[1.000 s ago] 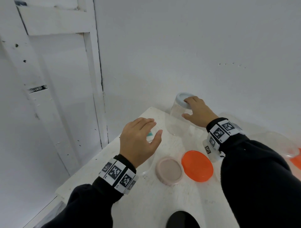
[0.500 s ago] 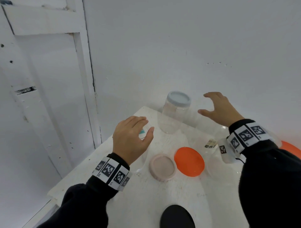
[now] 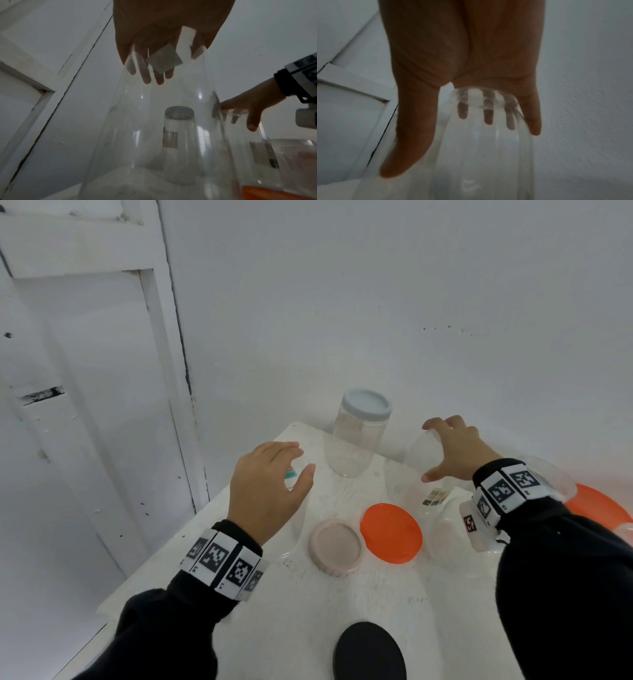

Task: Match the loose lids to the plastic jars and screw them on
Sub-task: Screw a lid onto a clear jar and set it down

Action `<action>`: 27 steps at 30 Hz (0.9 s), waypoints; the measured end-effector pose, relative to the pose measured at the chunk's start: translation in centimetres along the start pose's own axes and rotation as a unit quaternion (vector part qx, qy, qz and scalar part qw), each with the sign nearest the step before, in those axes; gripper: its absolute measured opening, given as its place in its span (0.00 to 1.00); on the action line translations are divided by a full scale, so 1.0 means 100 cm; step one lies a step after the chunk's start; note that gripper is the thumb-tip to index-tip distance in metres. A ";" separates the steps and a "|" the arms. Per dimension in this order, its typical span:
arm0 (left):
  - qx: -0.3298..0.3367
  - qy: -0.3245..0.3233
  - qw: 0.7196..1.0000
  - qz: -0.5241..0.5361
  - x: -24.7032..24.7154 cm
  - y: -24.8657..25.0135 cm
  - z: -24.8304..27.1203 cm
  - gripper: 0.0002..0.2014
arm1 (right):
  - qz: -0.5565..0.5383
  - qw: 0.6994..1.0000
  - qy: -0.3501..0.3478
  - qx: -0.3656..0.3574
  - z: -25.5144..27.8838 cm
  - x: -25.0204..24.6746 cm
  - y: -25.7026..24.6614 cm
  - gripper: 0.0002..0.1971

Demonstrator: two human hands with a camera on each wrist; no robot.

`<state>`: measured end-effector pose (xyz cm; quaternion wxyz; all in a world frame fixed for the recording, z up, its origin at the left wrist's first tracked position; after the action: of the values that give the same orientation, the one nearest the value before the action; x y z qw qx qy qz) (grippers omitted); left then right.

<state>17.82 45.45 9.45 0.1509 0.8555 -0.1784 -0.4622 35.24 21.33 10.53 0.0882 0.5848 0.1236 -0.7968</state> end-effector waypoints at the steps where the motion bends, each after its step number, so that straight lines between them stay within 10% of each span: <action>1: -0.004 -0.017 1.000 0.007 0.001 -0.001 -0.001 0.21 | 0.009 1.000 0.004 -0.002 0.003 0.000 0.000 0.48; 6: -0.024 -0.107 0.994 0.000 0.004 0.001 -0.007 0.28 | 0.014 0.997 0.071 -0.010 0.028 -0.007 0.006 0.47; 13: 0.131 -0.024 0.991 0.025 -0.012 0.086 0.004 0.16 | 0.002 0.984 0.171 -0.044 0.072 -0.034 0.019 0.47; 20: 0.065 -0.340 0.938 0.030 0.083 0.085 0.038 0.31 | 0.003 0.963 0.253 -0.094 0.121 -0.047 0.034 0.47; 27: -0.018 -0.507 0.853 -0.122 0.147 0.049 0.060 0.37 | -0.038 0.952 0.280 -0.113 0.158 -0.045 0.058 0.47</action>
<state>19.45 33.98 -2.44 -0.0024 0.5141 -0.1161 -0.8498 23.82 11.02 18.76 0.0850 0.7656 0.2553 -0.5843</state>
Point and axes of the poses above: each hand's wrist, its own z-axis away from the middle knuckle, its own x-axis out of the palm, y = z × x, the point moved 8 cm from there along -z, towards the middle knuckle, and after that the axes turned 14 degrees about -y, right-handed, at the moved point
